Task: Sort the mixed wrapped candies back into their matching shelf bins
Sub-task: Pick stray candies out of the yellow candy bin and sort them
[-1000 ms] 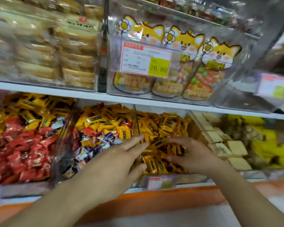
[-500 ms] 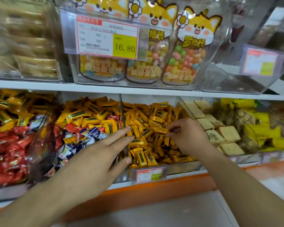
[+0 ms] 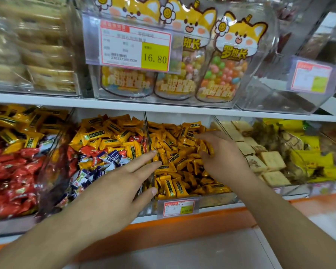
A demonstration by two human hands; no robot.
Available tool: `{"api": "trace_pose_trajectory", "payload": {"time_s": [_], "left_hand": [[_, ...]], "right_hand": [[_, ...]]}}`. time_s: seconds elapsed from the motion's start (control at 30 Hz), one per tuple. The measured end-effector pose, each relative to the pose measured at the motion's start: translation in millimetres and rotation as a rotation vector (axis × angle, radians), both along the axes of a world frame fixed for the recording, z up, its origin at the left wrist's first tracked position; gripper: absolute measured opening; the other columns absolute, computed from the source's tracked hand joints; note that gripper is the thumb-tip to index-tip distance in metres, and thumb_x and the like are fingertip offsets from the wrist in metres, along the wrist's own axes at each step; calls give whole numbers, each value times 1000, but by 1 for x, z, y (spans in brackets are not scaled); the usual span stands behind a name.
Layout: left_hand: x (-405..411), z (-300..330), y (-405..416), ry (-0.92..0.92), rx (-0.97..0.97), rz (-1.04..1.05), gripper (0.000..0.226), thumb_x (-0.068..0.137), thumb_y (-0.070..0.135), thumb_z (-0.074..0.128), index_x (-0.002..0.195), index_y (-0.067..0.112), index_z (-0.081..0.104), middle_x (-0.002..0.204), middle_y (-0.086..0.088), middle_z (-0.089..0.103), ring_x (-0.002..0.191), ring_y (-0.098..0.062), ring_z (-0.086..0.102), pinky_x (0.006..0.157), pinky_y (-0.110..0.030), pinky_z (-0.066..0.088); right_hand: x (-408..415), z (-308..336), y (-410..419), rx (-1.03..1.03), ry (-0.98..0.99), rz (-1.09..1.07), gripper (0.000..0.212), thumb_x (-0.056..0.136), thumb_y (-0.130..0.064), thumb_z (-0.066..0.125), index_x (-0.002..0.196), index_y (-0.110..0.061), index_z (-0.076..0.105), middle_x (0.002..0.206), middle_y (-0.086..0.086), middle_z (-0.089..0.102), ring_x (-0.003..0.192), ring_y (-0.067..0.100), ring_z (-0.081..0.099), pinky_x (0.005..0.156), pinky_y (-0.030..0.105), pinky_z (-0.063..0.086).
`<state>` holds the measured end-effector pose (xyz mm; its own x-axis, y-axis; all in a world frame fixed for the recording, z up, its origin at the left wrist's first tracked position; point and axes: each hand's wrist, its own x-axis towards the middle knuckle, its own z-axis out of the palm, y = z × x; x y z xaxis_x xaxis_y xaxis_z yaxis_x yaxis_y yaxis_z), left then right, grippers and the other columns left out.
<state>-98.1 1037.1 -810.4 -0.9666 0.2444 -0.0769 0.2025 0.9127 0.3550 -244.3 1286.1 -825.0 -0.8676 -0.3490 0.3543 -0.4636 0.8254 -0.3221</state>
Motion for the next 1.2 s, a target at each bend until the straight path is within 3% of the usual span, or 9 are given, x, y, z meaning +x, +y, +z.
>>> {"api": "trace_pose_trajectory", "payload": {"time_s": [0.07, 0.13, 0.23, 0.43, 0.67, 0.8, 1.0, 1.1, 1.2], "left_hand": [[0, 0, 0, 6, 5, 8, 62, 103, 58, 34, 157, 55, 5, 148, 48, -32, 82, 31, 40, 84, -11, 32], [0, -2, -2, 25, 25, 11, 62, 103, 58, 35, 157, 55, 5, 147, 49, -33, 103, 23, 46, 91, -11, 36], [1, -4, -4, 60, 45, 8, 62, 103, 59, 35, 157, 56, 6, 148, 49, -31, 130, 5, 46, 98, -13, 38], [1, -5, -4, 78, 52, 1, 62, 104, 57, 36, 157, 56, 5, 148, 49, -30, 131, -3, 39, 99, -14, 36], [-1, -11, -8, 106, 90, -33, 62, 104, 56, 36, 158, 53, 6, 149, 48, -31, 147, 10, 22, 111, -16, 33], [-1, -11, -8, 114, 87, -34, 62, 104, 56, 36, 159, 53, 6, 148, 48, -31, 149, 9, 19, 113, -18, 33], [-1, -11, -6, 114, 79, -27, 62, 104, 56, 37, 158, 54, 6, 149, 48, -31, 148, 9, 19, 112, -16, 33], [-1, -8, -4, 102, 63, -17, 62, 104, 56, 36, 158, 54, 5, 149, 47, -32, 143, 8, 30, 106, -13, 33], [0, -9, -4, 108, 73, -15, 62, 103, 56, 37, 157, 55, 6, 149, 48, -31, 142, 10, 31, 104, -13, 34]], "right_hand": [[5, -3, -7, 36, -93, 166, 40, 91, -19, 76, 129, -33, 70, 134, -11, 61, 130, 11, 49, 113, 30, 39], [6, -11, -13, 148, -211, 246, 35, 91, -29, 77, 125, -36, 72, 139, -13, 58, 135, 11, 44, 117, 32, 32], [2, -21, -11, 268, -276, 197, 26, 88, -32, 77, 114, -38, 77, 140, -13, 58, 135, 16, 45, 115, 42, 38], [-5, -17, 0, 223, -118, -2, 23, 84, -10, 77, 91, -31, 79, 116, -13, 70, 117, 14, 57, 90, 40, 57], [-11, -18, 9, 232, -11, -78, 30, 84, -3, 73, 98, -28, 79, 120, -7, 71, 117, 24, 56, 94, 36, 53], [-10, -18, 9, 264, 11, -93, 28, 89, -14, 71, 114, -25, 78, 133, -1, 65, 127, 28, 49, 105, 37, 44], [-7, -12, 0, 111, 17, 5, 21, 88, -16, 76, 106, -25, 78, 126, -6, 65, 124, 21, 51, 103, 27, 37], [1, -13, -10, 124, -90, 156, 21, 89, -20, 77, 108, -28, 77, 118, -11, 67, 121, 14, 52, 106, 33, 44], [3, -22, -13, 263, -191, 194, 33, 88, -24, 74, 119, -33, 73, 118, -11, 70, 116, 15, 59, 97, 38, 55]]}}
